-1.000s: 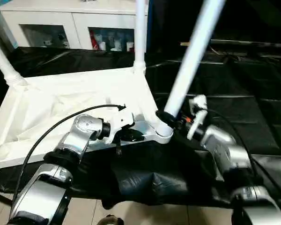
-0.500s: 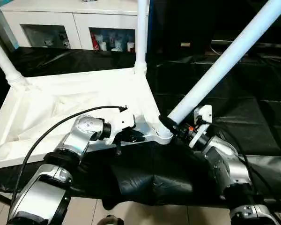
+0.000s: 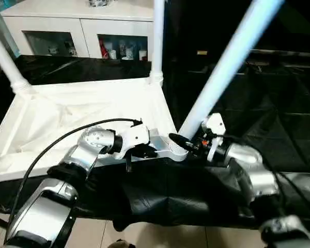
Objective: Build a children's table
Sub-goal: Insert table leg to table base, then rotate leg to tighten
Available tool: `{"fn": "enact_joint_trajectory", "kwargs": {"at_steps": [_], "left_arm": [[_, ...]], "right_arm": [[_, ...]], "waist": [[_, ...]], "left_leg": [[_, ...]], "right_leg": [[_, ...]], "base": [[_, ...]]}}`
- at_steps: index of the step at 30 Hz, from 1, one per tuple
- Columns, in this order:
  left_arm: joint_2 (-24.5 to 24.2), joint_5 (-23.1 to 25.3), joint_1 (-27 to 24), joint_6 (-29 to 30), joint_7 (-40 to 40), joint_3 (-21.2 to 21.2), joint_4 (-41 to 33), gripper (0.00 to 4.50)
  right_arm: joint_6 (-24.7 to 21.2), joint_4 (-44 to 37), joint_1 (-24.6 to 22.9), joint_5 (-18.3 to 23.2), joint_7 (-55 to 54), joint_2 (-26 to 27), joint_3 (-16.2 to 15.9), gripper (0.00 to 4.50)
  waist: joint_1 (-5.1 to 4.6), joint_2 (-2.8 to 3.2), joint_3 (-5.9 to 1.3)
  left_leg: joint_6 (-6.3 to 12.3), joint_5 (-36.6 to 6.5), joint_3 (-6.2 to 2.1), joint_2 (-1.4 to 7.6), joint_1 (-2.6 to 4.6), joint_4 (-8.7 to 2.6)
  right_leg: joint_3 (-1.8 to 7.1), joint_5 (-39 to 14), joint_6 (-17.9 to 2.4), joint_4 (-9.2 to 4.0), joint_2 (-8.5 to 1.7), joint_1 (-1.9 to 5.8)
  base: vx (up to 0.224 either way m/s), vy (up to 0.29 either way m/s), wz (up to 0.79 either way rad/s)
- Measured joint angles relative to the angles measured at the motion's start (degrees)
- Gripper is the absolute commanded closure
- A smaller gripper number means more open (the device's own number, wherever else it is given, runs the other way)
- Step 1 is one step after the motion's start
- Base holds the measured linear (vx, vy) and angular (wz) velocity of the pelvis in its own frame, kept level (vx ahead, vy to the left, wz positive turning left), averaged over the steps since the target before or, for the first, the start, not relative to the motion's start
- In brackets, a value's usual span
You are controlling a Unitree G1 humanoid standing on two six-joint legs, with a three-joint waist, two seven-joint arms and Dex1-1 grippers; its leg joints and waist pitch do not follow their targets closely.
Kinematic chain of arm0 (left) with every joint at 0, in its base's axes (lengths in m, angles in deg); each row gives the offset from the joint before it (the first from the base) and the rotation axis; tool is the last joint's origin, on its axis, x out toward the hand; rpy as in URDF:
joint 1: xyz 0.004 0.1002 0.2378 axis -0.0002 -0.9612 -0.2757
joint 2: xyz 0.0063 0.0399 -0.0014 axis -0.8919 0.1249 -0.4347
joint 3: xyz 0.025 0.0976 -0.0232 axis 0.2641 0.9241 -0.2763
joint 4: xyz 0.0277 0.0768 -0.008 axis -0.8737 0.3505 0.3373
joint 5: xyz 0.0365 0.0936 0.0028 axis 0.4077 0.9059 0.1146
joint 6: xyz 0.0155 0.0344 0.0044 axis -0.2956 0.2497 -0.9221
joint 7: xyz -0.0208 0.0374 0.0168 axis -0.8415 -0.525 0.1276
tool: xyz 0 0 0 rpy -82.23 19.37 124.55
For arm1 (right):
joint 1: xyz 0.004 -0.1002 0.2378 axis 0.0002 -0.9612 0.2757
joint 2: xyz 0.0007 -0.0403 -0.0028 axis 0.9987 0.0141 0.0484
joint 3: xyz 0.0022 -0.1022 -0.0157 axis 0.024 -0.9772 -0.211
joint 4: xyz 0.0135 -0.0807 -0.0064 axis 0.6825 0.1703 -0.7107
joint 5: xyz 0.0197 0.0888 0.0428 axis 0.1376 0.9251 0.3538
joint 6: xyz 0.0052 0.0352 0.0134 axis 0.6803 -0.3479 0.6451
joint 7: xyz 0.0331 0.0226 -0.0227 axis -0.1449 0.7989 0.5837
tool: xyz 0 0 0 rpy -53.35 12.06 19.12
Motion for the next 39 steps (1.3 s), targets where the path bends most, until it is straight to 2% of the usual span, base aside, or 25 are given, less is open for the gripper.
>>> {"fn": "enact_joint_trajectory", "kwargs": {"at_steps": [7, 13, 18, 27, 30, 33, 36, 39], "left_arm": [[-0.52, 0.36, 0.58, -1.80, -2.54, 1.03, 1.11, 4.50], [-0.87, 0.37, 0.83, -3.91, -4.43, 1.49, 1.76, 4.50], [-1.20, -0.09, 0.83, -4.53, -5.52, 1.38, 1.72, 4.50], [-1.19, -2.05, 0.83, -1.75, -7.00, -0.24, 1.17, 4.50], [-1.12, -1.80, 1.27, 0.05, -4.61, -0.89, 1.27, 4.50], [0.03, -0.63, 3.42, 3.68, 0.23, -0.86, 2.15, 4.50], [2.32, -0.32, 5.88, 9.08, 5.41, -1.70, 4.02, 4.50], [4.47, 0.56, 8.16, 13.22, 10.22, -1.98, 5.50, 4.50]], "right_arm": [[-0.64, 4.75, 4.00, -0.76, 7.67, -1.59, -1.46, 2.57], [0.52, 5.87, 4.71, -0.83, 11.20, -2.32, -2.87, 2.57], [2.91, 5.94, 4.17, -0.87, 12.69, -2.33, -2.95, 2.57], [5.11, 5.93, 3.92, -0.63, 12.87, -1.97, -2.31, 2.57], [5.07, 7.60, 5.43, -0.75, 7.63, -0.31, -1.64, 2.57], [4.69, 10.08, 7.50, -1.17, -0.59, 1.31, -0.15, 2.57], [3.63, 12.80, 9.97, -2.18, -10.66, 3.89, 1.65, 2.57], [3.04, 15.40, 12.38, -3.34, -19.21, 5.88, 2.77, 2.57]], "waist": [[0.18, -0.19, -0.50], [0.50, -0.45, -0.65], [0.61, -0.52, -0.54], [0.47, -0.48, 0.33], [-0.08, -0.43, 0.72], [-0.52, -0.40, 1.46], [-1.11, -0.51, 1.97], [-1.92, -0.22, 2.23]], "left_leg": [[-0.01, 0.00, 0.02, 0.00, -0.03, -0.21], [-0.04, -0.03, 0.02, 0.00, -0.03, -0.25], [-0.05, -0.03, 0.03, -0.01, -0.04, -0.31], [-0.05, -0.03, 0.05, -0.03, -0.02, -0.50], [-0.05, -0.03, 0.05, -0.03, 0.02, -0.56], [-0.05, -0.03, -0.09, -0.04, 0.03, -0.60], [-0.05, -0.03, -0.23, -0.11, 0.03, -1.22], [-0.05, -0.03, -0.22, -0.29, -0.06, -1.56]], "right_leg": [[-0.03, -0.02, -0.02, -0.06, 0.00, 0.25], [-0.03, -0.06, -0.01, -0.12, 0.00, 0.25], [-0.01, -0.09, 0.02, -0.19, 0.00, -0.11], [0.01, -0.29, 0.35, -0.33, 0.00, -0.17], [0.01, -0.33, 0.40, -0.34, 0.00, -0.22], [-0.05, -0.53, 0.49, -0.52, 0.00, -0.37], [-0.27, -0.54, 0.48, -1.51, 0.01, -0.40], [-0.23, -0.55, 0.45, -2.27, 0.00, -0.47]], "base": [[0.000, 0.000, 0.00], [0.000, 0.000, 0.00], [0.000, 0.000, 0.00], [0.000, 0.000, 0.00], [0.000, 0.000, 0.00], [0.000, 0.000, 0.00], [0.000, 0.000, 0.00], [0.000, 0.000, 0.00]]}}
